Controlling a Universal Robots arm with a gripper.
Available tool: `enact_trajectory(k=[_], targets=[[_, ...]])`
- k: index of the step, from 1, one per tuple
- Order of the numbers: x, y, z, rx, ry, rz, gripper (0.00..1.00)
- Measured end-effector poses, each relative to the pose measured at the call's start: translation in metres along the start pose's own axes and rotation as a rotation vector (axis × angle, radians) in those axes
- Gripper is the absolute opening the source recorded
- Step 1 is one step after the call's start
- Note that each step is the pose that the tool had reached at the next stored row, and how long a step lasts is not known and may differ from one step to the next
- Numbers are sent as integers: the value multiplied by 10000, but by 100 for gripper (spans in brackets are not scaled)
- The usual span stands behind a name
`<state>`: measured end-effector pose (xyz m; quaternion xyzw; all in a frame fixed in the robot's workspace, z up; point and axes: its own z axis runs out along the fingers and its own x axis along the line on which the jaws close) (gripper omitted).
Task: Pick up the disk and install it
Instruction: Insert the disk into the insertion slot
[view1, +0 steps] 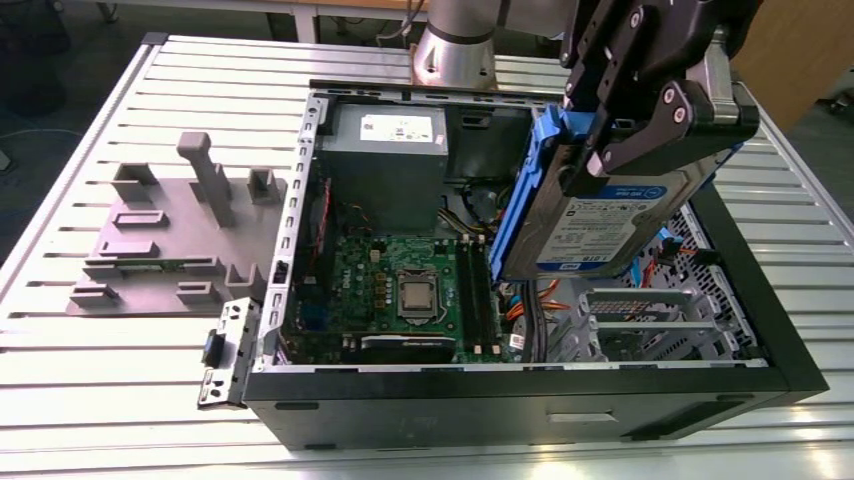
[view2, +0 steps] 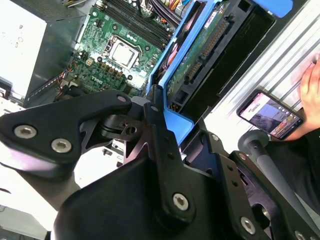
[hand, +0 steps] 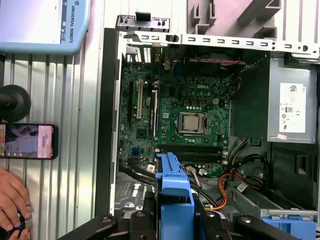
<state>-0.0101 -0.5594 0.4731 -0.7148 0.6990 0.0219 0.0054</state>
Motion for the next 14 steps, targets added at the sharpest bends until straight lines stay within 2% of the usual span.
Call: enact_trajectory(k=[4, 7, 12, 14], targets=[[1, 0, 0, 0, 0, 0, 36], [2, -35, 0, 0, 0, -1, 36], [8, -196, 3, -12, -1, 1, 36], [18, -243, 6, -16, 0, 0, 36]])
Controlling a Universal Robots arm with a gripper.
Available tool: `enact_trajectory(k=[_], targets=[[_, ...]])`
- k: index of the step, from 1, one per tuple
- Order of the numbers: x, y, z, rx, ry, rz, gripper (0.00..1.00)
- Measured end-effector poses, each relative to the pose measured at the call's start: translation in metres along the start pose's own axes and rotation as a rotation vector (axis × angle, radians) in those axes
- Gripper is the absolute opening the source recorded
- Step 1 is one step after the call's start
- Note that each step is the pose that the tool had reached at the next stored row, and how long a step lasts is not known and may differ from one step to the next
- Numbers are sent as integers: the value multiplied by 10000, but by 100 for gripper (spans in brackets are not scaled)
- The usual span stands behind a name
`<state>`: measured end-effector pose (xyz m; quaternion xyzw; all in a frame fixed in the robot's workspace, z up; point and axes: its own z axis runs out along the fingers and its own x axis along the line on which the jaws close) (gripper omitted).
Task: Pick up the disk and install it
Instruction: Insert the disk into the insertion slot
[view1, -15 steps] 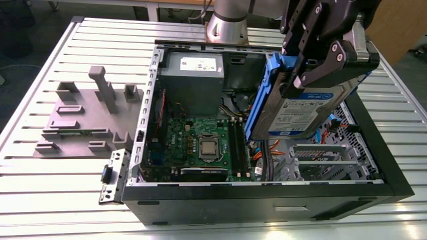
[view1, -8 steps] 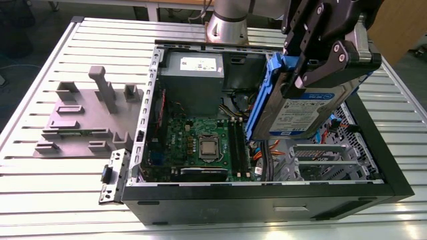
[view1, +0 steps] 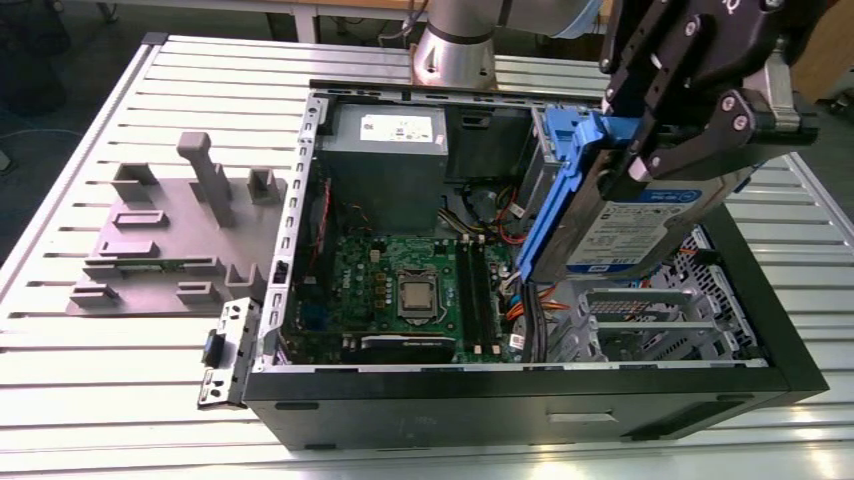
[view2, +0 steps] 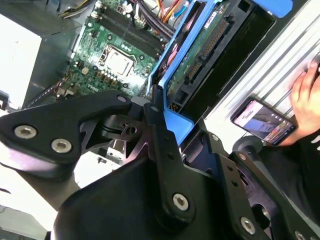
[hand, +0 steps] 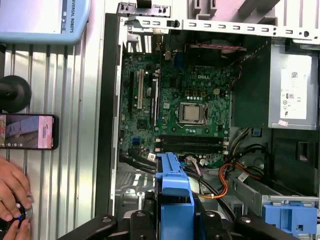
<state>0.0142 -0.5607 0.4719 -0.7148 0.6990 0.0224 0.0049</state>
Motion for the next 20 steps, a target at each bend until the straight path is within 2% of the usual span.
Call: enact_trajectory(k=[3, 11, 20], targets=[[14, -50, 6, 0, -1, 1, 36], [103, -130, 28, 1, 0, 9, 36], [113, -378, 49, 1, 1, 11, 36]])
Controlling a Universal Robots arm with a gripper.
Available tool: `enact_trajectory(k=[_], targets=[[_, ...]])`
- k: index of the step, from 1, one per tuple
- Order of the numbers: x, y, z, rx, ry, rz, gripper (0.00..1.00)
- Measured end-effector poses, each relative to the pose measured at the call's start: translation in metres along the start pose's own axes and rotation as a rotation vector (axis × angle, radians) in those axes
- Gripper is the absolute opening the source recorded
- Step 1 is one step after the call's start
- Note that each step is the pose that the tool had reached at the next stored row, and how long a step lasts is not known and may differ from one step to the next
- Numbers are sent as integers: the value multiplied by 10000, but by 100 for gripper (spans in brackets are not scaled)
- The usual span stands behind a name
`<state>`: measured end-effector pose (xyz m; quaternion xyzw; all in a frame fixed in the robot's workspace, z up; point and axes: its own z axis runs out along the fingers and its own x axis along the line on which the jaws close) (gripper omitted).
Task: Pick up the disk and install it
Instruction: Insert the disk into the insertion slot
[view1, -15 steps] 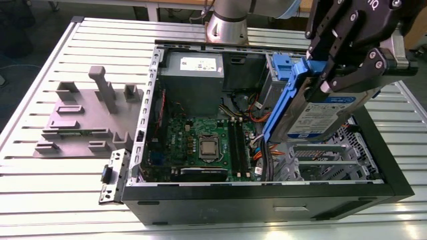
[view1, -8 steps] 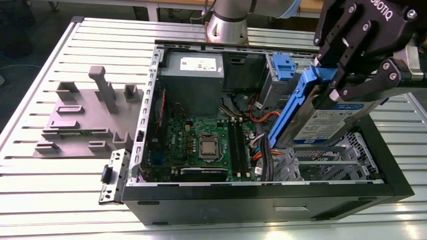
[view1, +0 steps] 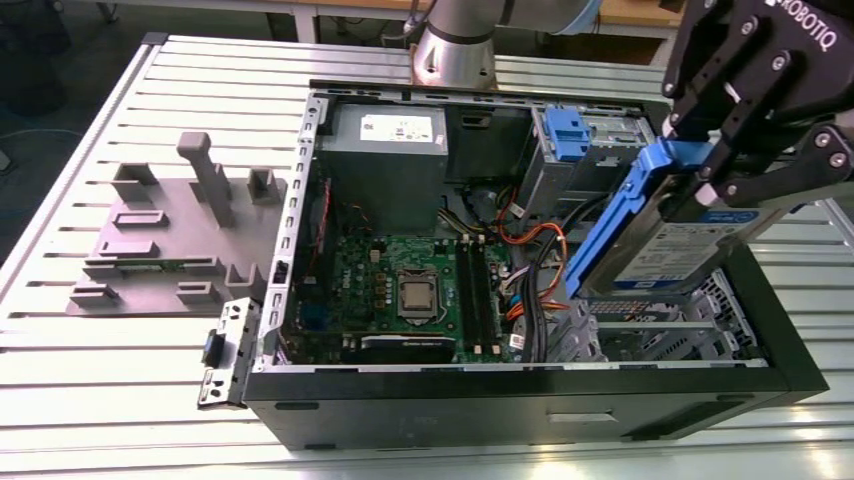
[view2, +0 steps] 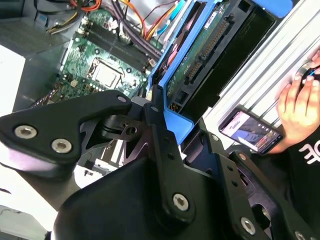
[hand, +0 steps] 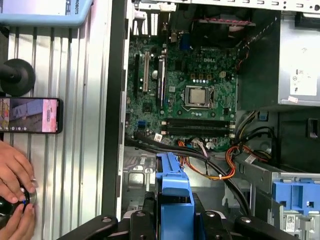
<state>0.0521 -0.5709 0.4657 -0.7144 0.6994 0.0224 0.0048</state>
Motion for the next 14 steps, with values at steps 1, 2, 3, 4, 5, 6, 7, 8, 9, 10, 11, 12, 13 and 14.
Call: enact_trajectory(k=[1, 2, 3, 4, 5, 6, 7, 8, 9, 10, 11, 12, 13, 14], targets=[[0, -23, 4, 0, 0, 1, 36], [1, -46, 9, 0, -1, 1, 36], [2, -66, 14, 0, -1, 1, 36], [3, -87, 22, 0, -1, 1, 36], [4, -107, 29, 0, -1, 1, 36], [5, -122, 36, 0, -2, 0, 36], [6, -133, 43, 0, -1, 1, 36], [6, -142, 47, 0, 4, 1, 36], [7, -151, 51, 0, 9, 1, 36], [9, -157, 57, 0, 11, 4, 36], [12, -164, 63, 0, 11, 5, 36], [14, -172, 69, 0, 12, 7, 36], [16, -179, 75, 0, 14, 8, 36], [17, -185, 81, 0, 17, 9, 36]])
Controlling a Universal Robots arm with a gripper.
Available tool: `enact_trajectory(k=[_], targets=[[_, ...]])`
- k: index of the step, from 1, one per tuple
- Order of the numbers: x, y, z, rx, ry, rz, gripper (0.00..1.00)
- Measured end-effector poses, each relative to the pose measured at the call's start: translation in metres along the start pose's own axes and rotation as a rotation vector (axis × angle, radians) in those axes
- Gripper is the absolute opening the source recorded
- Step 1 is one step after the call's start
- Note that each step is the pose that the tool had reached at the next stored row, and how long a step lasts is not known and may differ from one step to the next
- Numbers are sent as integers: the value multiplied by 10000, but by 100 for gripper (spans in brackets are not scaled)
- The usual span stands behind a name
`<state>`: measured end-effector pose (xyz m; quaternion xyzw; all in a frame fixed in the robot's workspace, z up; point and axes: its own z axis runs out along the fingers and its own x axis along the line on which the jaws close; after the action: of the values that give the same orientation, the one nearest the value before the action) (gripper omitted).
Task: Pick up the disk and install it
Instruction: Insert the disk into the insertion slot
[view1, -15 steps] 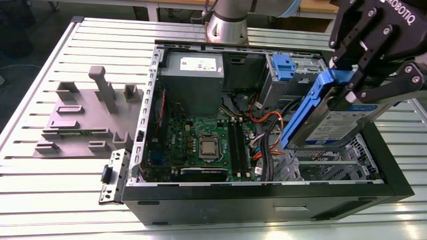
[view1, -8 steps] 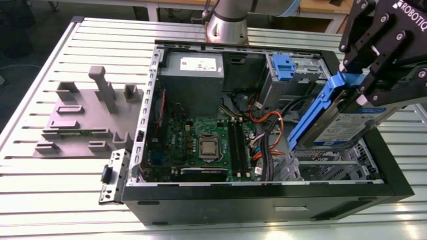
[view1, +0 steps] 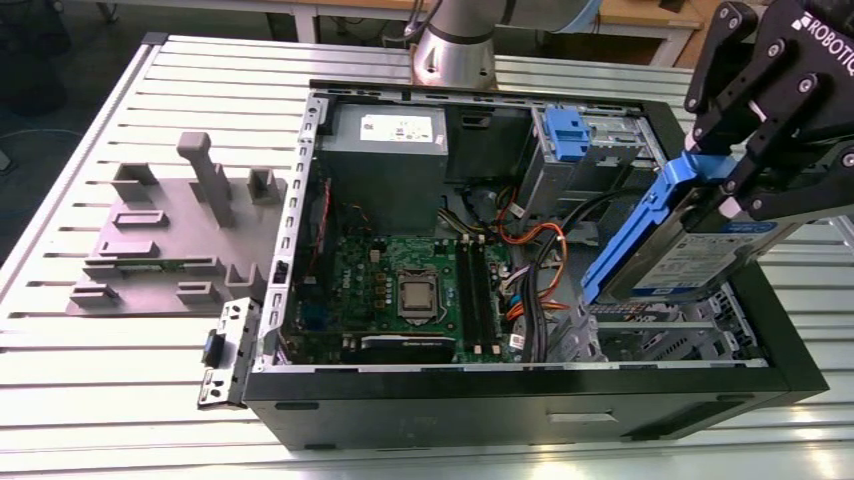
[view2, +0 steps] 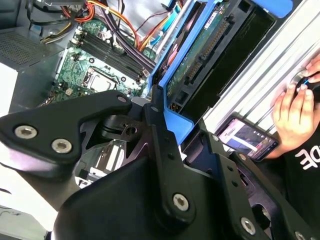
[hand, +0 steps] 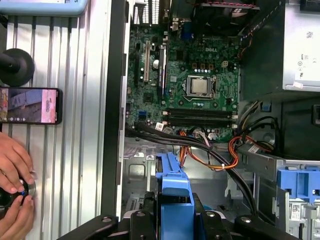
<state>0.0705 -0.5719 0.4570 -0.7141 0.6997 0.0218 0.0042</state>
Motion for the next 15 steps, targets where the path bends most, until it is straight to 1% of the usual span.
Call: enact_trajectory(k=[3, 15], targets=[[2, -19, 12, 0, 5, 3, 36], [3, -20, 16, 0, 2, 4, 36]])
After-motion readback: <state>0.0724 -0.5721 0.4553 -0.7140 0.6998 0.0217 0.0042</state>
